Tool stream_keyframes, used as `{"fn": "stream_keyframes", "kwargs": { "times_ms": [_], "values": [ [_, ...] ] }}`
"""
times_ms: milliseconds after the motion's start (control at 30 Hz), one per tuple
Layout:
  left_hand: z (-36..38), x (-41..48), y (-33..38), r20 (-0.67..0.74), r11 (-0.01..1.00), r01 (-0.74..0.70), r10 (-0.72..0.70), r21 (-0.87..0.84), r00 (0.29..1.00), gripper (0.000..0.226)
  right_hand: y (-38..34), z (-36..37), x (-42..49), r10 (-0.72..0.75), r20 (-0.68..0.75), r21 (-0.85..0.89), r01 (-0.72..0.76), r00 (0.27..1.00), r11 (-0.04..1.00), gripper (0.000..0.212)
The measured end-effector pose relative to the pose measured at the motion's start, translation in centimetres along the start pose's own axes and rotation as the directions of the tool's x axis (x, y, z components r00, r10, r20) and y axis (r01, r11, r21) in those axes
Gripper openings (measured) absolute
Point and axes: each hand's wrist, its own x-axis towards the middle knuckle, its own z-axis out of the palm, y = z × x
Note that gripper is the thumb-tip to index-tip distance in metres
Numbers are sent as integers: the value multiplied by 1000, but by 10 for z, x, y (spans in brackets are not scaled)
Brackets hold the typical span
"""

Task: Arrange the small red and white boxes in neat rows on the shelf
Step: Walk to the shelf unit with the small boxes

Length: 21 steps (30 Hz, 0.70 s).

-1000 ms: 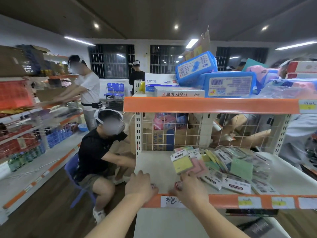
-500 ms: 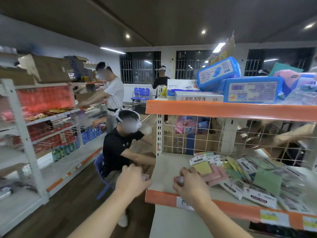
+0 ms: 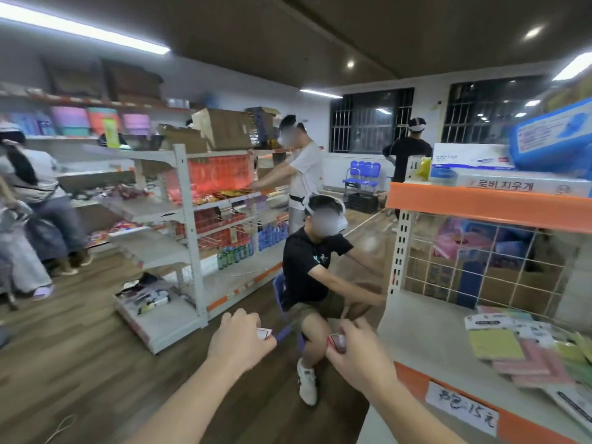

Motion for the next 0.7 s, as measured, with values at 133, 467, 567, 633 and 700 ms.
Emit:
{"fn": "stream_keyframes", "kwargs": {
  "times_ms": [133,467,567,633,700],
  "values": [
    [-21,-6,-37,-30,994,106,-105,6,994,24,-39,23,15,-78,23,6,77,997,997,38],
    [-31,0,-147,-81,946,319,-313,59,946,29,-132,91,65,-212,237,73,201,948,977,38],
    [-32,15,-176,-79,928,365,-360,71,930,33,-158,110,82,-229,256,93,211,939,973,37],
    [-37,24,-188,-83,924,371,-364,95,928,33,-169,116,91,-239,243,94,223,940,970,35],
    [-41,34,-203,-83,917,390,-384,82,920,32,-184,123,104,-246,219,90,232,944,969,32]
  ]
}}
